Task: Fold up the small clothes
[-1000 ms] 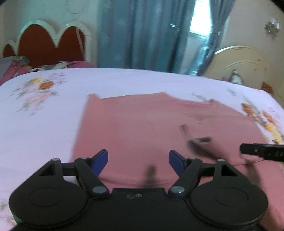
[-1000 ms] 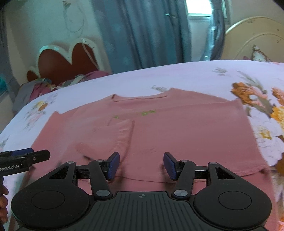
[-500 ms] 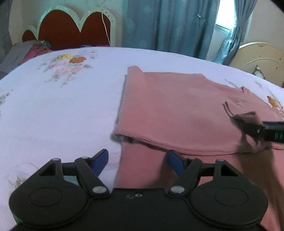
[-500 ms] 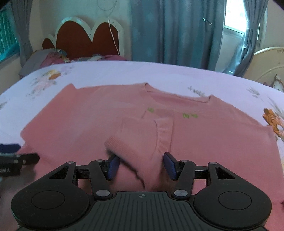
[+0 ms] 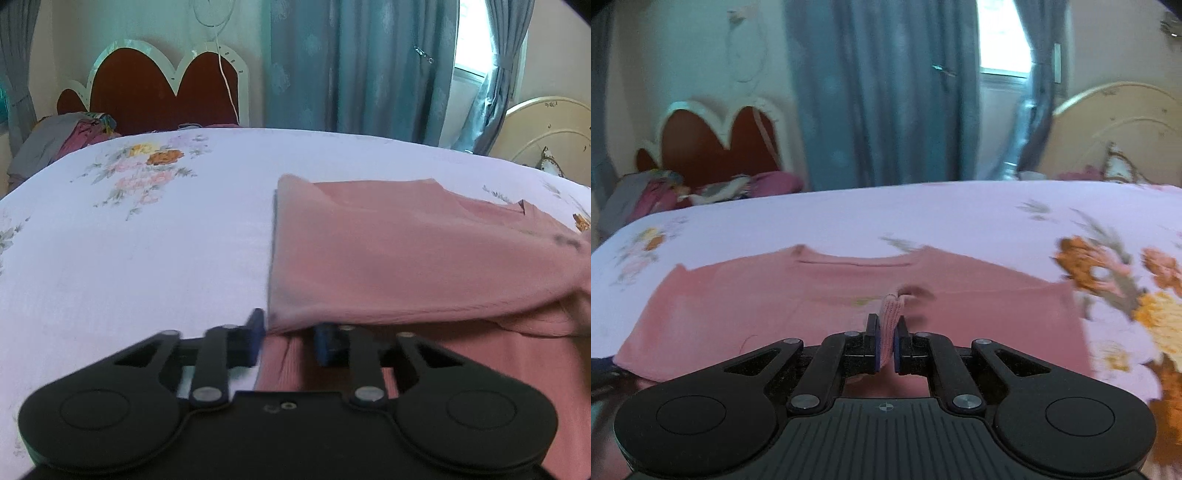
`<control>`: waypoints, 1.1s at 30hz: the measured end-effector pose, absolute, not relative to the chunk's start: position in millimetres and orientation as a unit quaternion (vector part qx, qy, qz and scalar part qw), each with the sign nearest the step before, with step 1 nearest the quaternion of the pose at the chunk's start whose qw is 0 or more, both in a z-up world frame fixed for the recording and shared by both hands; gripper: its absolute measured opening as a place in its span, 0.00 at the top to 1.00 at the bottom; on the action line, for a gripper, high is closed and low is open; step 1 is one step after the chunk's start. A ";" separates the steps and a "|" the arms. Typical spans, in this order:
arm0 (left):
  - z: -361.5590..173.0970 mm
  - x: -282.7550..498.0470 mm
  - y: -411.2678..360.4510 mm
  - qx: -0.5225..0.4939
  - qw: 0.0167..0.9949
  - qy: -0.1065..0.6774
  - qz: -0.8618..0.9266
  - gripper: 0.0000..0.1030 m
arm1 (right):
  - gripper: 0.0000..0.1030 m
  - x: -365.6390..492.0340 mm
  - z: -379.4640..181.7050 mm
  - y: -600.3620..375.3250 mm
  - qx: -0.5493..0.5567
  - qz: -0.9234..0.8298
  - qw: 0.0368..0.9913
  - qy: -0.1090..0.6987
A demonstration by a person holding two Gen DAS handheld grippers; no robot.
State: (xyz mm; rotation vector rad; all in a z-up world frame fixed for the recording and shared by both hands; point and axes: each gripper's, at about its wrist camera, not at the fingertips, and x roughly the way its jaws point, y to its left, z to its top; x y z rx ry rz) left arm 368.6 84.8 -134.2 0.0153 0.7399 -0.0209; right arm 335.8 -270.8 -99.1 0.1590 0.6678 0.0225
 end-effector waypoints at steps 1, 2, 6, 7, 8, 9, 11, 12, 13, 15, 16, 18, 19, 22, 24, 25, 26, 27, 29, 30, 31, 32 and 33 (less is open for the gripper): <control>-135.0 369.0 83.9 0.004 0.931 0.365 -0.014 0.84 | 0.95 333.9 -101.5 -278.2 0.086 0.004 0.939 0.332; -135.1 368.3 82.5 0.005 0.931 0.365 -0.016 0.85 | 0.95 331.7 -106.9 -287.5 0.099 -0.002 0.935 0.340; -137.1 364.1 76.8 0.020 0.932 0.361 -0.019 0.88 | 0.95 320.1 -121.6 -299.7 0.105 -0.014 0.927 0.359; -139.5 363.9 77.6 0.022 0.932 0.363 -0.016 0.87 | 0.94 319.6 -125.9 -300.6 0.102 -0.015 0.924 0.369; -140.1 363.8 78.8 0.020 0.931 0.363 -0.016 0.87 | 0.94 319.0 -131.5 -301.7 0.103 -0.015 0.919 0.379; -139.0 363.1 80.0 0.018 0.931 0.363 -0.015 0.87 | 0.94 314.3 -135.1 -304.4 0.104 -0.017 0.918 0.382; -136.3 362.5 82.3 0.014 0.931 0.365 -0.014 0.88 | 0.94 307.1 -136.4 -310.0 0.106 -0.019 0.917 0.384; -135.4 362.2 84.0 0.012 0.930 0.366 -0.016 0.88 | 0.94 304.8 -136.3 -314.3 0.115 -0.016 0.914 0.389; -134.0 361.1 85.0 0.012 0.930 0.368 -0.018 0.88 | 0.94 302.5 -134.9 -317.7 0.123 -0.017 0.913 0.389; -130.1 358.6 86.4 0.009 0.928 0.372 -0.024 0.88 | 0.94 297.6 -128.3 -323.3 0.130 -0.022 0.916 0.379; -126.3 356.4 87.7 0.004 0.928 0.372 -0.027 0.84 | 0.94 296.0 -123.4 -324.7 0.127 -0.027 0.918 0.374; -120.4 353.9 90.5 -0.006 0.927 0.374 -0.028 0.79 | 0.94 296.1 -116.0 -330.7 0.125 -0.033 0.922 0.365; -116.9 352.2 91.6 -0.010 0.927 0.375 -0.026 0.75 | 0.94 297.0 -113.3 -333.2 0.128 -0.033 0.922 0.363; -105.3 348.0 94.9 -0.028 0.929 0.369 -0.029 0.70 | 0.56 302.6 -111.0 -336.5 0.132 -0.034 0.923 0.361; -97.8 348.1 94.7 -0.040 0.931 0.362 -0.029 0.65 | 0.10 303.9 -108.5 -333.3 0.124 -0.037 0.930 0.344; -94.0 349.9 94.1 -0.045 0.933 0.357 -0.031 0.62 | 0.11 304.4 -106.7 -330.3 0.117 -0.032 0.934 0.337; -91.5 352.3 92.6 -0.046 0.934 0.354 -0.033 0.61 | 0.11 307.4 -105.7 -326.8 0.110 -0.026 0.935 0.337; -89.3 356.2 89.7 -0.046 0.935 0.351 -0.037 0.61 | 0.11 310.5 -106.1 -324.8 0.110 -0.022 0.934 0.338; -88.7 365.4 82.9 -0.040 0.936 0.348 -0.044 0.61 | 0.12 319.4 -109.5 -323.0 0.113 -0.017 0.932 0.345; -89.4 371.1 78.8 -0.037 0.935 0.348 -0.047 0.61 | 0.16 323.5 -112.2 -323.0 0.114 -0.017 0.930 0.348; -91.1 378.0 73.6 -0.032 0.935 0.350 -0.053 0.61 | 0.28 328.5 -115.3 -323.2 0.116 -0.016 0.928 0.354; -92.8 383.5 69.3 -0.028 0.934 0.351 -0.058 0.61 | 0.34 333.9 -119.2 -323.9 0.121 -0.015 0.924 0.362; -94.8 389.9 65.4 -0.024 0.934 0.351 -0.061 0.61 | 0.34 339.0 -123.5 -325.2 0.128 -0.015 0.921 0.368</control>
